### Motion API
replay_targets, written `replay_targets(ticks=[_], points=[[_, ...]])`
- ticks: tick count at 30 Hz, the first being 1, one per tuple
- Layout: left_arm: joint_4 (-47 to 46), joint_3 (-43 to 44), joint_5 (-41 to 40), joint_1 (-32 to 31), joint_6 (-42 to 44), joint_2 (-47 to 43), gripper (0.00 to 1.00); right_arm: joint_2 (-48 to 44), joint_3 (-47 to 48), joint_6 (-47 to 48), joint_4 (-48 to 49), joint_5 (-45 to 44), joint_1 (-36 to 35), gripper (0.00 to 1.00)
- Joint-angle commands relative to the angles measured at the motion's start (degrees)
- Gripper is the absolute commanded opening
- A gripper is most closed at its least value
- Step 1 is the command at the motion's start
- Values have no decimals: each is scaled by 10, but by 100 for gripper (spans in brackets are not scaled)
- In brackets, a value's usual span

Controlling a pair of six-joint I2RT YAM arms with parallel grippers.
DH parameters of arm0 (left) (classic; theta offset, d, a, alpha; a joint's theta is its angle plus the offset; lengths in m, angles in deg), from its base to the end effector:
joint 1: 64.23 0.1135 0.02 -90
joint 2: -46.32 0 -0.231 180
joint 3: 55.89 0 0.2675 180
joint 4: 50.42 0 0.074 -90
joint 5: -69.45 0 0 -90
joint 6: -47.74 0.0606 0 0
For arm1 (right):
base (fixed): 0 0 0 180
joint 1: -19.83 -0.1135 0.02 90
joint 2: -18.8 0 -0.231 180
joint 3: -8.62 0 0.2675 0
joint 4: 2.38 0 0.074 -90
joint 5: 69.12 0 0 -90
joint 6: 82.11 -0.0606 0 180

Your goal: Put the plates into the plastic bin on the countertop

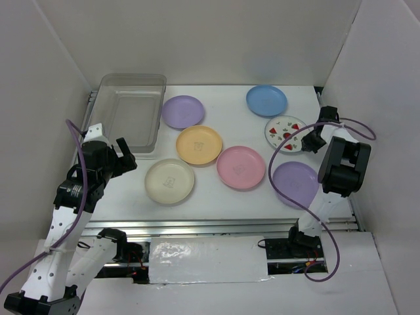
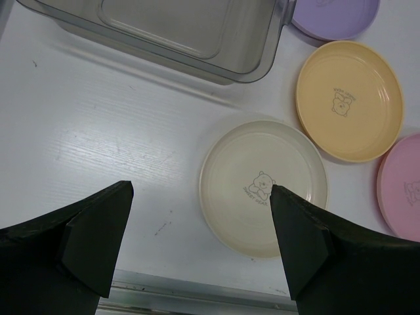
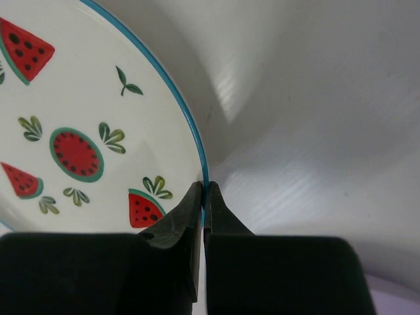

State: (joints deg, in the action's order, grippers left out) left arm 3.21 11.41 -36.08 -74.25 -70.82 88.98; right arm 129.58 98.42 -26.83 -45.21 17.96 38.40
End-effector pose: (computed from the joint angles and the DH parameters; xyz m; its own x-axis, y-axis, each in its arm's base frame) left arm 0.2087 -0.0204 0.3174 -0.3891 -0.3990 -0.8303 -0.2835 0.9094 -0.3042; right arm 0.3887 -0.1338 0.1130 -0.5059 0.7700 -0.3888 0.7634 0.6095 0.2138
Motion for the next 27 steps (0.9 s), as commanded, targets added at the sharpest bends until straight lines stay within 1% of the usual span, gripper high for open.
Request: replay_targets(ticks=[1,4,5,9,11,12,17,20,23,27], points=[[-22,3,7,-2,10,2,99,-89,-34,-27,27,6,-3,0],[-23,2,9,-2,11,1,99,-143,-53,-42,52,25,-1,0],[-23,2,11,-2,12,1,99,-165,-56,-49,60,44,-2,0],[-29,1,19,-2,15,-1,99,-208,-75,-57,108,106,-2,0],[-30,1,22,-2,16,0,99,-223,-89,-68,132,128,-2,0],[-31,1,24,-2,17,1,99,-228,-91,-69,140,157,-3,0],[-31,0,26,-2,17,4,99,-253,-100,-86,167,197,-7,0],[-33,0,30,-2,17,9,98,-278,-111,-91,190,236,-12,0],[-37,0,44,-2,20,13,98,-300,-109,-83,187,249,-34,0],[-50,0,83,-1,21,17,99,-325,-125,-79,194,255,-75,0]])
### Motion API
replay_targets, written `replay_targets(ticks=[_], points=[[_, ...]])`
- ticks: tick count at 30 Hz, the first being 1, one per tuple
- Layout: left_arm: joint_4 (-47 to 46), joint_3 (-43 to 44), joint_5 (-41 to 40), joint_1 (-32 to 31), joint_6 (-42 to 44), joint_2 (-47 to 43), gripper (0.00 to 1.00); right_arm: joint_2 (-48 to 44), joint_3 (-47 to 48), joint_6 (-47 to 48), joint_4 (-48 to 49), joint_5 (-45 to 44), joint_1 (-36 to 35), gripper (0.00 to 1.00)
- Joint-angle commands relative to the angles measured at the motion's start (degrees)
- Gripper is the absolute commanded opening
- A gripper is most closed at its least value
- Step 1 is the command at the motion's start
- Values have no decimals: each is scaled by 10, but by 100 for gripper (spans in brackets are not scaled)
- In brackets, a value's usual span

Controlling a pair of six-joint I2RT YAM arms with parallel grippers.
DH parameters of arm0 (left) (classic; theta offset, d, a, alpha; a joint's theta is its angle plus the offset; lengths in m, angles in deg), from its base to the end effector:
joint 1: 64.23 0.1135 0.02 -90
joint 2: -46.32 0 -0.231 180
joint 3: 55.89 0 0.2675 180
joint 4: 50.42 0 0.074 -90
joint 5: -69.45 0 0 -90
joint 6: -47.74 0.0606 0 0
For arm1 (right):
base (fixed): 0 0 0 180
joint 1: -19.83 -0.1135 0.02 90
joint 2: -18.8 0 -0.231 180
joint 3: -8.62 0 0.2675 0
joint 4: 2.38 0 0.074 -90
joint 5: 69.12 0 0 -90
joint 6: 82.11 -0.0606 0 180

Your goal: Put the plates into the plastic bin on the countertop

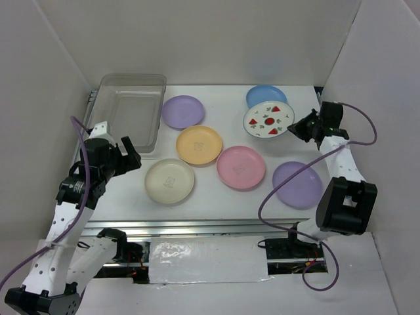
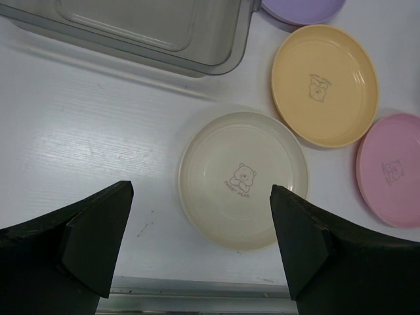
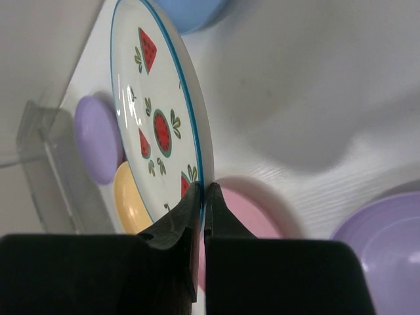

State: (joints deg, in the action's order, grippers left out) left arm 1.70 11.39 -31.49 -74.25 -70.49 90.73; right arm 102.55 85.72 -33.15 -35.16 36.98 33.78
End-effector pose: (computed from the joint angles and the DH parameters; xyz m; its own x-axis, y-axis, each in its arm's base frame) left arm 0.2166 -0.0266 0.3139 -0.4276 -0.3961 -0.8126 -0.2208 0.9174 -0.3310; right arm 0.3560 -0.0711 0.2282 -0.4493 0.7616 -0.4669 0.4226 0.6417 0.6400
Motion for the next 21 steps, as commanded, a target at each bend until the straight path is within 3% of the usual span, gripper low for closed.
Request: replay_targets(ticks=[1,9,21], points=[[-40,-2,69,-1,21,1,99,-65,-3,-14,99,66,-38,0],[-127,21,282,0,-35,61,99,-133,-59,-11,117,53,-155,0],[-477,-86,465,-2,-191,240,99,-231,-87,-50,75,17,-293,0]])
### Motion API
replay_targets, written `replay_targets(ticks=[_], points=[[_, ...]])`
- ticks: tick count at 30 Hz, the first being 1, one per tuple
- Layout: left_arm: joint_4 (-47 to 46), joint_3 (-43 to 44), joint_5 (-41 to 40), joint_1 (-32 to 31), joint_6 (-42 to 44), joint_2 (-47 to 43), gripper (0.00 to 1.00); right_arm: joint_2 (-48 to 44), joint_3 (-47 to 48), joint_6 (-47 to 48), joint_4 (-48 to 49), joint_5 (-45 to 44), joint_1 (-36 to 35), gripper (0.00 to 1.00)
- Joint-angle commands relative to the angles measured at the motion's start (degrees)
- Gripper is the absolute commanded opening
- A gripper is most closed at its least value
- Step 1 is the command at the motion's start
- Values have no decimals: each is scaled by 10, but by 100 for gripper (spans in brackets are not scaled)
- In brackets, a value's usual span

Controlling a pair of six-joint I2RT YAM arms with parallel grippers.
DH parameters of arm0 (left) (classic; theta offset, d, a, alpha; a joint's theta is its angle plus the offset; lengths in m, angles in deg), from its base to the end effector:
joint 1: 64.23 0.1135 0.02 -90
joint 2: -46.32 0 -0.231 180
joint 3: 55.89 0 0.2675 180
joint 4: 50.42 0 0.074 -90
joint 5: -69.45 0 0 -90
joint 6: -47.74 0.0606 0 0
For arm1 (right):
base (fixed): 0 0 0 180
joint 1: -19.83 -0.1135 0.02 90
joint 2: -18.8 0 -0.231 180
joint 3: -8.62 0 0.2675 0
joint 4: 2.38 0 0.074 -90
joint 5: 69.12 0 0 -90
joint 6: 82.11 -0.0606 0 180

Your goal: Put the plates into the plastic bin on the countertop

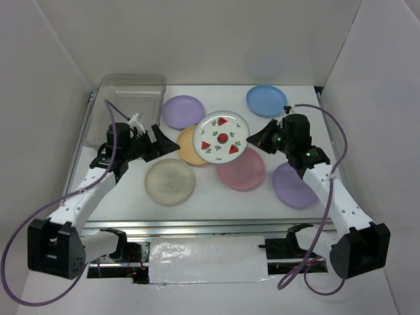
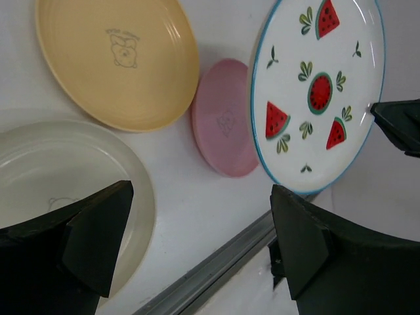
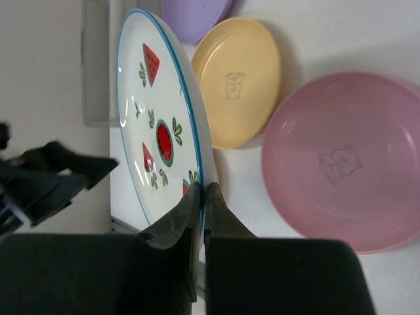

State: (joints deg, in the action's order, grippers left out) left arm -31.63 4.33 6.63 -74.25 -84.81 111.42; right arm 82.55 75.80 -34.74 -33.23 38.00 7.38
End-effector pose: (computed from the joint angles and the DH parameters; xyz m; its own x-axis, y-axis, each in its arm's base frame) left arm 0.2969 -0.0806 0.2489 -0.6745 -0.4917 -0.5507 0.1502 0.6390 -0.7544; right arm 0.2910 0.0825 0.2759 -0.6432 0.5208 -0.5613 -0.0348 0.7124 0.7009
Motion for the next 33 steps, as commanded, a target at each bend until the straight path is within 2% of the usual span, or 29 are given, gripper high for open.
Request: replay_targets(ticks=[1,6,8,12,15,17,21,22,24,25,27,28,30,31,32,33], points=[[-163,-19,94,-4,-50,46,99,-31,13,-35,53,4,-35,0],[-308,-48,162,-14,-111,107,99,-34,15,-45,55,5,-57,0],[-331,-56,163,-20,-119,108,99,-32,22,-46,52,-2,-66,0],[-323,-48,154,-32,-110,107,99,-35,26,-51,57,-3,-75,0],[-318,-42,145,-36,-104,112,92,-37,28,-54,62,4,-84,0],[-315,-40,141,-35,-100,121,83,-36,33,-55,61,0,-92,0],[-314,-44,141,-35,-101,136,82,-35,37,-56,61,-6,-103,0],[-320,-50,141,-35,-104,138,79,-35,37,-57,62,-6,-106,0],[-338,-53,145,-36,-108,139,65,-32,35,-61,66,-3,-112,0],[-342,-53,146,-36,-112,142,44,-31,34,-61,69,-3,-114,0],[-345,-47,151,-35,-114,143,20,-28,32,-63,73,-3,-119,0],[-338,-36,149,-35,-113,141,0,-28,29,-65,75,-3,-122,0],[-289,-23,125,-36,-99,132,0,-26,27,-65,80,0,-124,0],[-268,-10,108,-34,-94,116,0,-26,25,-65,83,-1,-126,13],[-247,-5,90,-33,-87,104,0,-30,22,-68,83,-3,-123,35],[-212,-2,47,-26,-87,93,0,-34,18,-71,88,-8,-123,62]])
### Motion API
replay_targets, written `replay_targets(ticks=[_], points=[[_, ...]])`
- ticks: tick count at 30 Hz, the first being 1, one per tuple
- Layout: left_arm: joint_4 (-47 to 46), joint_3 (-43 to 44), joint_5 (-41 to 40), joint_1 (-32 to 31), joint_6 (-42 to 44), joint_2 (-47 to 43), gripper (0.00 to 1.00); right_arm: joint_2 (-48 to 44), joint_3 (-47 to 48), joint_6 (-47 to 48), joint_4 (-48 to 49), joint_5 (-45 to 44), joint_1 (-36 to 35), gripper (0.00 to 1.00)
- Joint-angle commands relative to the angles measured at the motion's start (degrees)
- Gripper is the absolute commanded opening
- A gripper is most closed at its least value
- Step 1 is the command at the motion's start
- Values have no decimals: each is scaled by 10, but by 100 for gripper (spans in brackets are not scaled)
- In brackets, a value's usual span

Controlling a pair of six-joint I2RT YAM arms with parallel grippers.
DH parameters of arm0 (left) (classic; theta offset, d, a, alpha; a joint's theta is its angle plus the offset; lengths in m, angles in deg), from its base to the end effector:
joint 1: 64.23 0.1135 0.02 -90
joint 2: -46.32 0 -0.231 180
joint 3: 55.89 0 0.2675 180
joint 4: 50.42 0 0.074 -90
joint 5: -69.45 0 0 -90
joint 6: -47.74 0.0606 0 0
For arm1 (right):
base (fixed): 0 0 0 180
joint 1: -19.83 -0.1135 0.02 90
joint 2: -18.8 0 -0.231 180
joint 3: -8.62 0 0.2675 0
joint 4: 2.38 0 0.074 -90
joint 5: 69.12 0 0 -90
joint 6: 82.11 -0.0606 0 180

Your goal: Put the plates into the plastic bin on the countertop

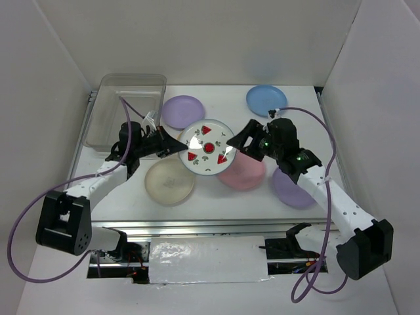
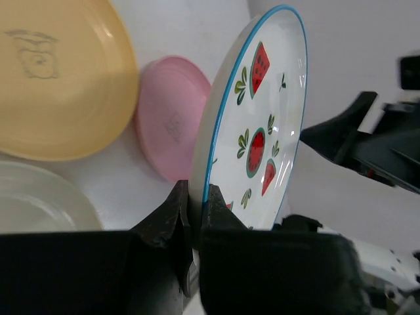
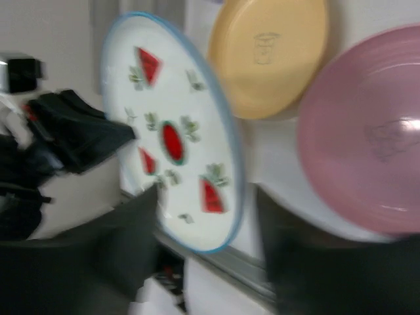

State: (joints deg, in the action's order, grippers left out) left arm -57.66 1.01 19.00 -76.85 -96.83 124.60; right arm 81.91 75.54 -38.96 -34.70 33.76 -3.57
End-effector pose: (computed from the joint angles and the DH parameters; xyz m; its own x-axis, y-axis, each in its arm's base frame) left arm 0.3226 -0.1118 0.2127 -0.7664 -0.4722 -0.4354 0.2527 0.4015 -0.8803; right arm 0.2694 0.1313 0.2738 -0.7132 0.4663 -0.5234 -0.0681 0.6970 0.7139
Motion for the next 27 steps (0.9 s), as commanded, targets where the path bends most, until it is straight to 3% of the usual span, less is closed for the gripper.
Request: replay_targets(ticks=[1,3,6,9,12,17,23,27], points=[[71,40,-103,8,33,-64,0,-32,13,-32,103,24,-7,99],[154,68,-162,47,20,-82,0,-47,5,-35,84,14,5,100],[222,110,-179,125,-3,-76,0,-86,-14,-33,58,-15,23,100],[232,138,-177,212,-21,-56,0,-119,-36,-23,47,-16,38,100],[241,186,-205,260,-28,-9,0,-125,-59,-7,50,11,41,100],[275,293,-277,289,-10,113,0,-104,-91,-5,96,56,28,100],[319,498,-305,298,23,301,0,-97,-101,-21,152,115,1,100],[326,558,-293,298,28,374,0,-95,-87,-11,151,130,-22,100]])
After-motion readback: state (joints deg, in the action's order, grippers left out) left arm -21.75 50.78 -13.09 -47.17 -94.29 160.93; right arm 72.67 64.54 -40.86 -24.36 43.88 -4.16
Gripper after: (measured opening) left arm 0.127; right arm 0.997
